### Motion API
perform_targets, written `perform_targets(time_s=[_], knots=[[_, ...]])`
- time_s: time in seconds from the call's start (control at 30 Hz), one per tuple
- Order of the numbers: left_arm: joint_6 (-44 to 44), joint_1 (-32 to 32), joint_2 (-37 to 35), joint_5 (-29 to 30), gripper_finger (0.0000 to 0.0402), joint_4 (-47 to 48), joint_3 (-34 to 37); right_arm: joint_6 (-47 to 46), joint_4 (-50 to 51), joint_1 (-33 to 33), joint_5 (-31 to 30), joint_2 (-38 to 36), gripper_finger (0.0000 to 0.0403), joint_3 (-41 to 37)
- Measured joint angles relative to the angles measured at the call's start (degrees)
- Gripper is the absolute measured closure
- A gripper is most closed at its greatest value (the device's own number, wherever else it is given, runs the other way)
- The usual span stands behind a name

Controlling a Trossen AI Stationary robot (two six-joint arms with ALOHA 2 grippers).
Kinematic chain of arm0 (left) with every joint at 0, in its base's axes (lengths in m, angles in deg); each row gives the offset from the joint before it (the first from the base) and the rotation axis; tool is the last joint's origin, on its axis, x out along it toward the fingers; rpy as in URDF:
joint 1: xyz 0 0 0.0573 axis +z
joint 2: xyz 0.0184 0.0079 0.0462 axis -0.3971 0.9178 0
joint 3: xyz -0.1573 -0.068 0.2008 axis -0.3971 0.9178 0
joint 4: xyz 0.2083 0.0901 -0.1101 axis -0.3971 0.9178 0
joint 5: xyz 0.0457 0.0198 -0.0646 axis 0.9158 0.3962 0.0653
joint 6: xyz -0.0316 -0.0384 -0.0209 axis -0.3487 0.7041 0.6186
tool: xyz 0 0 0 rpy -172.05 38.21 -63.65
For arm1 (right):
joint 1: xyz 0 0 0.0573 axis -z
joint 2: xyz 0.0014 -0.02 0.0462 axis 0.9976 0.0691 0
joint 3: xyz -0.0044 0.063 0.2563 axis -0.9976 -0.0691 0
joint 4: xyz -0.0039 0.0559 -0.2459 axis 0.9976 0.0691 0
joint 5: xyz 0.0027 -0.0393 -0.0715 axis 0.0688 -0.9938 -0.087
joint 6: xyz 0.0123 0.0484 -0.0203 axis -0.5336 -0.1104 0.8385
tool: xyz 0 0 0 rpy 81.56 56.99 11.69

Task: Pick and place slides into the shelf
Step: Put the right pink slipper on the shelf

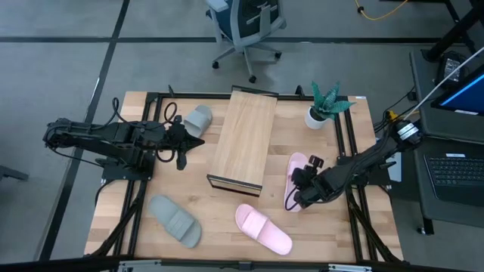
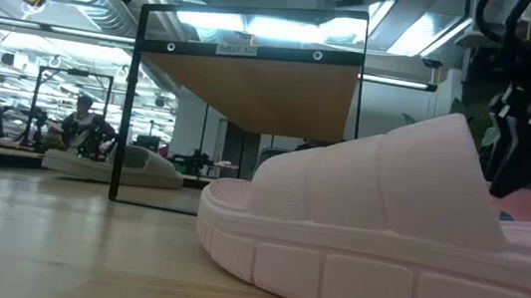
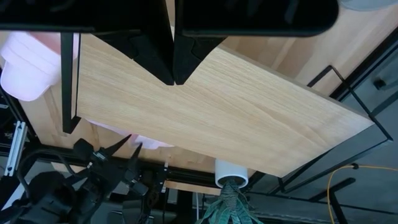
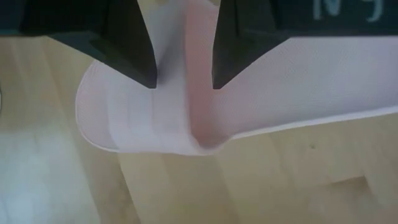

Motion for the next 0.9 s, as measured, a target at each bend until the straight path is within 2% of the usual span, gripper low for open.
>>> perform_targets(time_s=[0.23, 0.73, 0.9], knots=[[0.0, 0.0, 0.0, 0.0, 0.0401, 0.0, 0.0, -0.4, 0.5, 0.9, -0.2, 2.7, 0.0246, 0.1], [0.0, 0.0, 0.0, 0.0, 0.0401, 0.0, 0.0, -1.9, 2.5, 1.9, -0.1, 2.8, 0.0246, 0.1], [0.0, 0.0, 0.0, 0.0, 0.0401, 0.0, 0.0, -2.1, 7.2, 1.9, -1.6, 2.8, 0.0246, 1.3]])
